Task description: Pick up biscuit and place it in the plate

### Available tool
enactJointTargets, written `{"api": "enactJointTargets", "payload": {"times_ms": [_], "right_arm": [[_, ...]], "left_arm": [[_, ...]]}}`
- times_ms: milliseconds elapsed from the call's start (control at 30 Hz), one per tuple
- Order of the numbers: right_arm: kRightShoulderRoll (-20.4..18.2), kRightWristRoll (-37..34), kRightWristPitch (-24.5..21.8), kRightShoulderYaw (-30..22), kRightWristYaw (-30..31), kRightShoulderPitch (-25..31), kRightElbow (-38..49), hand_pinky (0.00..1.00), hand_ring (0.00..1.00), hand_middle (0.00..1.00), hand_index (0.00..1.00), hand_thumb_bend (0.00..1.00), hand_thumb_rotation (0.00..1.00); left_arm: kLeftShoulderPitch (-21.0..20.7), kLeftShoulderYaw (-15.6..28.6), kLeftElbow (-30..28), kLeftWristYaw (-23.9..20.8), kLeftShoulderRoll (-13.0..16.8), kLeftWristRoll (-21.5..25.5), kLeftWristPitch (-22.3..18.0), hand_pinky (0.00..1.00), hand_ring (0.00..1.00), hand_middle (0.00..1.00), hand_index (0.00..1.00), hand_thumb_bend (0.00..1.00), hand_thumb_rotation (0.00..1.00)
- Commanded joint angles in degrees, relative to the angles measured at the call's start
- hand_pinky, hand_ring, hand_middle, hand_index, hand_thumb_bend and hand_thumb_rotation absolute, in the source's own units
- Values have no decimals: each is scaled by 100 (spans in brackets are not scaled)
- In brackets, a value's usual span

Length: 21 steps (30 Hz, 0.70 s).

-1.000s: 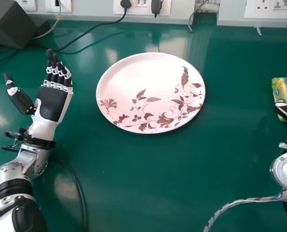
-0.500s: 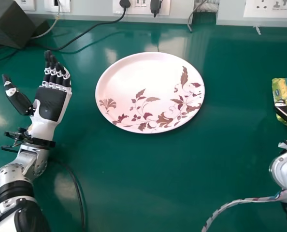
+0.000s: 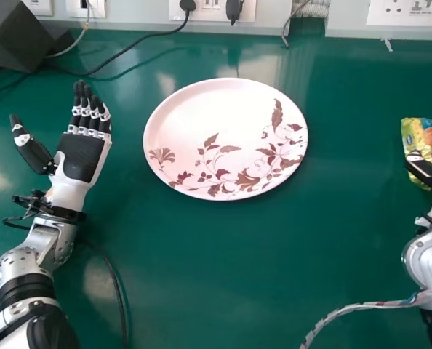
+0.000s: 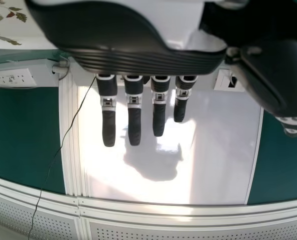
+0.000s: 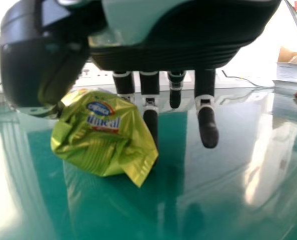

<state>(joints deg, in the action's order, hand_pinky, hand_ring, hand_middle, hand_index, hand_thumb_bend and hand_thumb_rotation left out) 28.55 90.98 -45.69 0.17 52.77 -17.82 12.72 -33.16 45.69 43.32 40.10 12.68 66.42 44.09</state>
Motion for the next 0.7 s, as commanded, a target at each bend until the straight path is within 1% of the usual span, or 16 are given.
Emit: {"api": "enactJointTargets", "payload": {"times_ms": [0,133,333,467,600,667], "right_arm": [[-65,125,47,-71,61,11,114,20,30,47,44,53,0],[-120,187,62,-132,143,-53,165,19,29,47,44,52,0],[-215,253,133,-245,166,-81,295,17,29,47,44,52,0],[-216,392,293,-269,254,-65,437,17,28,47,43,53,0],[-294,524,405,-325,318,-82,578,17,28,47,43,53,0],[-342,589,459,-352,351,-91,648,17,28,47,43,52,0]], "left_arm": [[175,38,84,4,-71,30,13,67,77,87,96,100,53],[134,50,170,-29,-47,23,-12,68,76,86,96,100,53],[92,73,233,-15,-58,64,0,70,79,87,95,100,52],[47,77,327,60,-49,53,-13,65,78,87,94,100,53],[33,84,359,56,-42,43,2,63,78,88,95,100,53],[26,76,417,141,-24,24,-6,62,77,87,94,100,52]]}}
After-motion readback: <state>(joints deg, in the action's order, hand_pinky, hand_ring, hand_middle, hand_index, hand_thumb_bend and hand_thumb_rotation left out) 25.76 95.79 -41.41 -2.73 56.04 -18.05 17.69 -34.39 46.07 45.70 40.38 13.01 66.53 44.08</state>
